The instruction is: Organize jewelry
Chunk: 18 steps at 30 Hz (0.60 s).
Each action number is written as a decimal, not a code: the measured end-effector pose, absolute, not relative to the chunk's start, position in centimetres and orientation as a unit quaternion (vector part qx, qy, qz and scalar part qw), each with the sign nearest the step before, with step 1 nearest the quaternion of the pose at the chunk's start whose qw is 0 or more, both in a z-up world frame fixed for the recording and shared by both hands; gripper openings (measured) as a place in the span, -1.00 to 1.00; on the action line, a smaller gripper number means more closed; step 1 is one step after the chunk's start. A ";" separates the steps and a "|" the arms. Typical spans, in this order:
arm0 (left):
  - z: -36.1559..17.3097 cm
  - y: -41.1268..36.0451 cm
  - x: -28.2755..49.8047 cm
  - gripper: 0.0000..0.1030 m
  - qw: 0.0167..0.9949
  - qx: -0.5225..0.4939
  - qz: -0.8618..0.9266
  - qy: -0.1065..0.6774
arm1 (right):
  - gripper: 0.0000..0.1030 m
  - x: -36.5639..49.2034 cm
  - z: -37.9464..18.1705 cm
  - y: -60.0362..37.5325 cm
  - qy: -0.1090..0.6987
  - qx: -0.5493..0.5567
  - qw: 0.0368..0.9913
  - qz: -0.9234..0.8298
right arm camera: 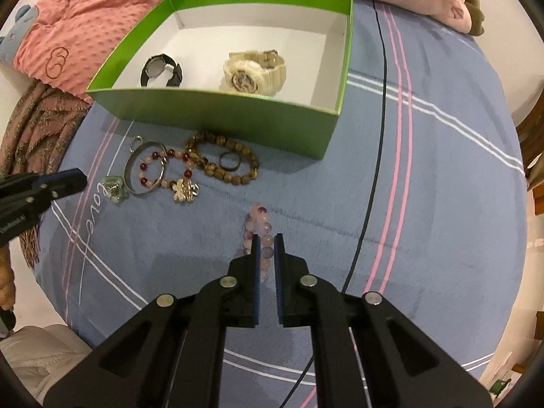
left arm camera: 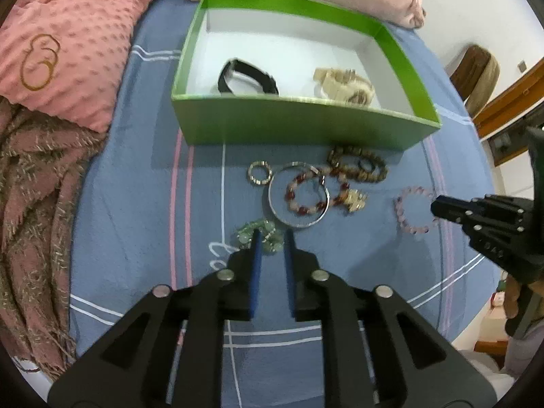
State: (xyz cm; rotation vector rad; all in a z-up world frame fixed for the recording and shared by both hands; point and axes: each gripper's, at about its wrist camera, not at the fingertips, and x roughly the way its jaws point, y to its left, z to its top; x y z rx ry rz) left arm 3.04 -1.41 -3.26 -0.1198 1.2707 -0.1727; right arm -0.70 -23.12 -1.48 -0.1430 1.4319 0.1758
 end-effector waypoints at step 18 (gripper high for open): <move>-8.1 -2.5 3.7 -0.51 0.775 -0.029 -0.085 0.625 | -0.86 -0.6 -3.3 -23.2 0.670 -0.053 0.736 0.081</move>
